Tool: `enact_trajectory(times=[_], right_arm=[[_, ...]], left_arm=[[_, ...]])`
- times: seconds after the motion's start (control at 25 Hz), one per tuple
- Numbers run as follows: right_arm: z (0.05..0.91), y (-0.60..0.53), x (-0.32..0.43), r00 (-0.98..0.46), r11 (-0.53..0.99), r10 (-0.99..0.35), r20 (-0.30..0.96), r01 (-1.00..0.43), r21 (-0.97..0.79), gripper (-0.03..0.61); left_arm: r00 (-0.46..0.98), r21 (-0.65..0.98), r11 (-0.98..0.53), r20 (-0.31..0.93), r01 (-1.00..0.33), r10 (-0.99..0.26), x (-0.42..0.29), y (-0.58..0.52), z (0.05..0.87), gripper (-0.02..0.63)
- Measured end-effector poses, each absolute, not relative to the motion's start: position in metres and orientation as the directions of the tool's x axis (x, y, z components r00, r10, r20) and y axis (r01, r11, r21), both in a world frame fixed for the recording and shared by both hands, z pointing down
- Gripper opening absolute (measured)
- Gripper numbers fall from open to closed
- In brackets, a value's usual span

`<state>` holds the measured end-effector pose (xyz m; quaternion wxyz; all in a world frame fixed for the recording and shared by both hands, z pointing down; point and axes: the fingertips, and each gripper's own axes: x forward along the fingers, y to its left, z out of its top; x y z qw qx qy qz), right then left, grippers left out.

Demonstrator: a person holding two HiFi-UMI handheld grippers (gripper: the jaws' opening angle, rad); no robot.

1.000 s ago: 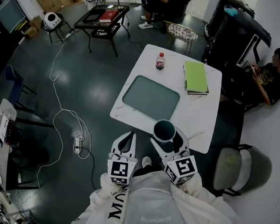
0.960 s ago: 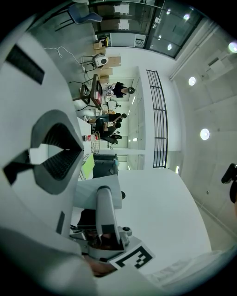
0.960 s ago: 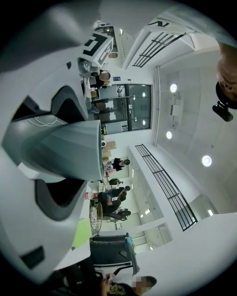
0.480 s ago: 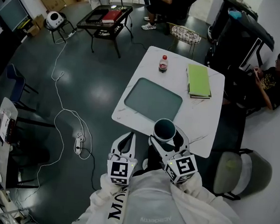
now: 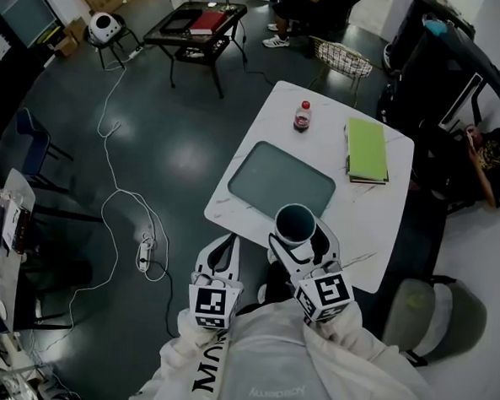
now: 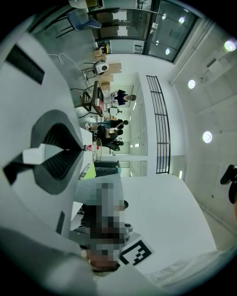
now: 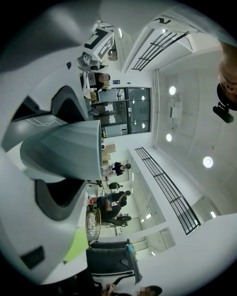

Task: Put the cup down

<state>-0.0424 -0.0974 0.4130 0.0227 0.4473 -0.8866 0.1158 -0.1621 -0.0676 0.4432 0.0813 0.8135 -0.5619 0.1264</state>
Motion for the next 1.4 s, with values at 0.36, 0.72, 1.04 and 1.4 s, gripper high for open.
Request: enact_trajectory(times=[0.36,0.72,1.04,1.4], right_arm=[[0.423,-0.136,-0.048,-0.610,0.583,-0.777,0.158,-0.791,-0.186,0.377],[0.432,-0.178,-0.055,-0.621,0.593,-0.764,0.175,-0.783,-0.190,0.377],[0.445,-0.218,-0.059,-0.628,0.600,-0.752,0.199,-0.778,-0.186,0.377],[0.457,-0.253,-0.061,-0.633,0.606,-0.749,0.194,-0.774,-0.185,0.377]], left_arm=[[0.332,-0.008,-0.351,0.307,-0.936,-0.892,-0.165,-0.106,0.452,0.012],[0.333,-0.005,-0.353,0.322,-0.936,-0.887,-0.170,-0.148,0.458,0.012],[0.333,0.004,-0.354,0.349,-0.935,-0.876,-0.171,-0.188,0.473,0.012],[0.340,0.012,-0.362,0.372,-0.932,-0.863,-0.165,-0.226,0.494,0.012]])
